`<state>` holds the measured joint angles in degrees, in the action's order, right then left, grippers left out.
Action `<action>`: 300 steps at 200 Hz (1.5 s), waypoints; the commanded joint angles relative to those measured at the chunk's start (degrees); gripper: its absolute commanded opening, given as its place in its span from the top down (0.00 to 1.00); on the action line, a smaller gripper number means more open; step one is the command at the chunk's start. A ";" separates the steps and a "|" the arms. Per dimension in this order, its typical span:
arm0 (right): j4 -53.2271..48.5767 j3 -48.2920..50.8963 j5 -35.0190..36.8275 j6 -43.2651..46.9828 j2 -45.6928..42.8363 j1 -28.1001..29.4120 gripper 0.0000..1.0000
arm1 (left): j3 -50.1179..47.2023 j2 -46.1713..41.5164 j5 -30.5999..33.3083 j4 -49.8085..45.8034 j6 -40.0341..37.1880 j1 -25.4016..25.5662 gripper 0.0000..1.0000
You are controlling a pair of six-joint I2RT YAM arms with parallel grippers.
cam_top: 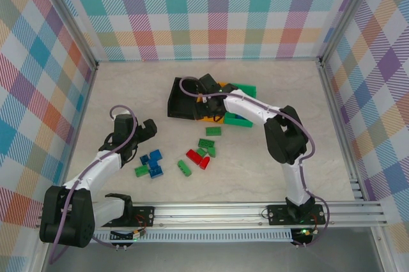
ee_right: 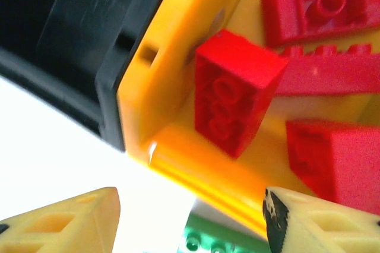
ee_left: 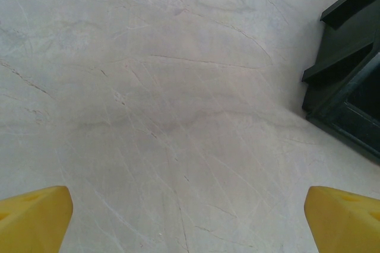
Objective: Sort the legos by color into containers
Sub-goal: Place the lego in the container, then pick up the lego from the bottom-center of the table.
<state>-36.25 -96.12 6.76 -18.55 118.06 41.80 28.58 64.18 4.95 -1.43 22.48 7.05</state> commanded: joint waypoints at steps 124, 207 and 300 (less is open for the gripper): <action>-3.25 12.26 -4.40 7.68 -5.49 18.64 0.35 | 1.47 0.76 -1.34 0.41 -0.07 0.16 0.00; -4.91 4.97 -1.69 10.38 2.33 18.70 0.38 | 1.68 0.42 -1.04 -0.22 -0.26 0.18 0.00; -2.49 12.75 -1.12 7.55 -0.47 16.29 0.47 | 1.71 1.07 -1.95 0.36 -0.24 0.22 0.00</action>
<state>-37.21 -85.23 6.59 -9.93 118.87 59.07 29.10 64.79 3.90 -1.39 22.50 7.05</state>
